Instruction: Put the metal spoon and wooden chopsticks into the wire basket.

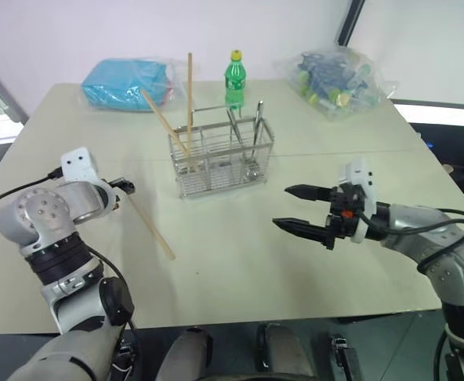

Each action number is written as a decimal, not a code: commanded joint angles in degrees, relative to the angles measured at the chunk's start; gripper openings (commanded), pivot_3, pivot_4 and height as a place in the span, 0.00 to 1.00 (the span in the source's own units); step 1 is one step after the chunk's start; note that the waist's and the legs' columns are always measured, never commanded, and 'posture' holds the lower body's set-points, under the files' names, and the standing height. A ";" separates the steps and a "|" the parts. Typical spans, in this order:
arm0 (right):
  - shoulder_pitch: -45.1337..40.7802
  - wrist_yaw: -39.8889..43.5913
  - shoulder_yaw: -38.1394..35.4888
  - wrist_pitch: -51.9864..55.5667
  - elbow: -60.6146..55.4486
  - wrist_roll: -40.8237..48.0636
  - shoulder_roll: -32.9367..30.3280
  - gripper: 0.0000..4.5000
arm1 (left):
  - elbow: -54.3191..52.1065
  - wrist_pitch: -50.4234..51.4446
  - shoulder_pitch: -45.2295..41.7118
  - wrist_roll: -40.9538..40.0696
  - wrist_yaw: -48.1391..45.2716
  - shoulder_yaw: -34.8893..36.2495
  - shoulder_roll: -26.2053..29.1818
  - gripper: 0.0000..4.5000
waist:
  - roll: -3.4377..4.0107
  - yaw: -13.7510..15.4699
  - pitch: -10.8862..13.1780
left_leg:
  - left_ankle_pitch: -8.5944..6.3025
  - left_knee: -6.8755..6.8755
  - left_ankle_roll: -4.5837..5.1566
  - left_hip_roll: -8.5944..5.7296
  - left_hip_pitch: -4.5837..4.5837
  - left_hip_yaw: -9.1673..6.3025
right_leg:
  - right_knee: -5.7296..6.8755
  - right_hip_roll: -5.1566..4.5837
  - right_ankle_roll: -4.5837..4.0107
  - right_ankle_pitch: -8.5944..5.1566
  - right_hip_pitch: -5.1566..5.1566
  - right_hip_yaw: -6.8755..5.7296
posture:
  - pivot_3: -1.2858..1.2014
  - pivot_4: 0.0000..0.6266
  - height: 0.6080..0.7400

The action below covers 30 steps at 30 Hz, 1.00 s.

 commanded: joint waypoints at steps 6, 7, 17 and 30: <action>0.84 -3.44 -1.94 -0.07 -4.79 2.08 1.64 1.00 | 10.36 -0.09 -7.37 7.72 -2.30 0.99 -2.37 0.99 | -0.02 -0.41 -0.01 | 0.00 -0.04 -0.01 -0.04 0.02 0.02 | -0.01 0.00 0.00 0.00 -0.02 0.00 | 0.52 0.24 0.97; 1.03 -3.68 -1.86 -0.20 -4.93 2.12 1.74 1.00 | 11.90 -0.64 -7.81 8.91 -2.42 1.62 -2.81 0.99 | -0.02 -0.42 -0.01 | 0.00 -0.06 -0.01 -0.04 0.03 0.03 | -0.01 0.00 0.00 0.00 -0.03 0.00 | 0.52 0.24 0.97; 0.97 -3.69 -1.66 -0.59 -4.65 2.06 1.31 1.00 | 14.82 -1.96 -10.45 15.19 -5.05 5.71 -4.66 0.60 | 0.10 -0.22 -0.08 | 0.00 -0.02 -0.01 -0.03 0.11 0.02 | 0.03 0.01 0.00 0.00 0.06 -0.01 | 0.52 0.24 0.97; 1.70 -0.42 -1.30 -0.50 -6.06 3.10 0.14 1.00 | 11.41 -1.63 -9.68 21.32 -8.49 6.83 -3.40 0.01 | 0.10 -0.31 -0.08 | 0.00 -0.01 -0.01 -0.04 0.06 0.02 | 0.01 -0.01 0.01 0.00 0.04 -0.02 | 0.52 0.24 0.97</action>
